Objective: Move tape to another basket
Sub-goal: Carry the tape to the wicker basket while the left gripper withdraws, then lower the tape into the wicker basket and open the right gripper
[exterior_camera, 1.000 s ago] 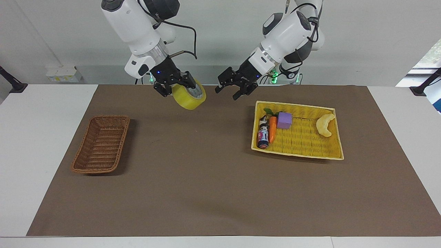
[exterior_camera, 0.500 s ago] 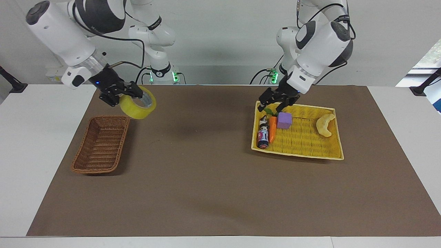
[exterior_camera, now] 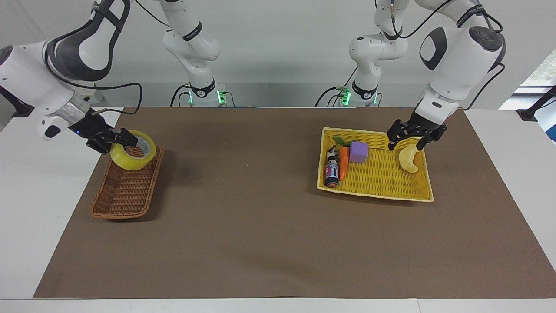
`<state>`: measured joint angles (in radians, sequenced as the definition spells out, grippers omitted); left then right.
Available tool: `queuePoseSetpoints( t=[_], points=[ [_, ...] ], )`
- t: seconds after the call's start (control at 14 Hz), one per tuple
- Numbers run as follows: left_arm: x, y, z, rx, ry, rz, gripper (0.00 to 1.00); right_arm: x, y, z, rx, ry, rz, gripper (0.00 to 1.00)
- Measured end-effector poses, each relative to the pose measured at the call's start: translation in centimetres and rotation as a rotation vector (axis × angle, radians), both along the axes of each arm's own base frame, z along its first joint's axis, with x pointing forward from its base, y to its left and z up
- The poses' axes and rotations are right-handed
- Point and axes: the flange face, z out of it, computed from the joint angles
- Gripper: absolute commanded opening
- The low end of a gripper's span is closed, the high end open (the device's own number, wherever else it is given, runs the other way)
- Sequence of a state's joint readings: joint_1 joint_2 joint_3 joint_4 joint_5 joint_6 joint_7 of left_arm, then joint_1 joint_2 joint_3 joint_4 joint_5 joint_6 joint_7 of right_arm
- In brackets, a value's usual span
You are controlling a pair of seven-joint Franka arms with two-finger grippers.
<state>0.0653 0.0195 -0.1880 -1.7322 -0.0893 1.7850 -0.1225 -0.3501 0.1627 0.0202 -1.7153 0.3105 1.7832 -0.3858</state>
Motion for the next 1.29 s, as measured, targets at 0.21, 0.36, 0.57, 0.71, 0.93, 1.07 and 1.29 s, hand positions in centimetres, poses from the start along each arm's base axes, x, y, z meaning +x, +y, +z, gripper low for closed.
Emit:
queuePoseSetpoints(
  t=[0.21,0.36,0.57,0.71,0.93,1.07,1.29],
  points=[
    [1.0,1.7,2.6,0.062,0.081,-0.009,1.0,1.0,-0.9,-2.8,-0.009,0.005,-0.084,0.0],
    [1.3,1.8,3.4,0.066,0.072,-0.011,1.0,1.9,-0.9,-5.2,-0.013,0.01,-0.113,0.0],
    [1.2,2.6,3.3,0.069,0.071,-0.01,1.0,2.4,-1.4,-7.5,-0.012,0.023,-0.125,0.0],
    [1.0,2.8,3.0,0.07,0.068,-0.01,1.0,2.4,-1.6,-7.6,-0.012,0.023,-0.119,0.0],
    [-0.1,2.6,2.3,0.078,0.048,-0.009,1.0,1.8,-2.7,-8.3,-0.011,0.005,-0.042,0.0],
    [-1.0,2.8,2.3,0.083,0.05,-0.005,1.0,1.1,-4.3,-9.8,-0.003,0.005,0.008,0.0],
    [-1.0,3.1,2.7,0.083,0.032,0.002,1.0,0.2,-6.2,-12.6,0.015,0.015,0.064,0.0]
  ],
)
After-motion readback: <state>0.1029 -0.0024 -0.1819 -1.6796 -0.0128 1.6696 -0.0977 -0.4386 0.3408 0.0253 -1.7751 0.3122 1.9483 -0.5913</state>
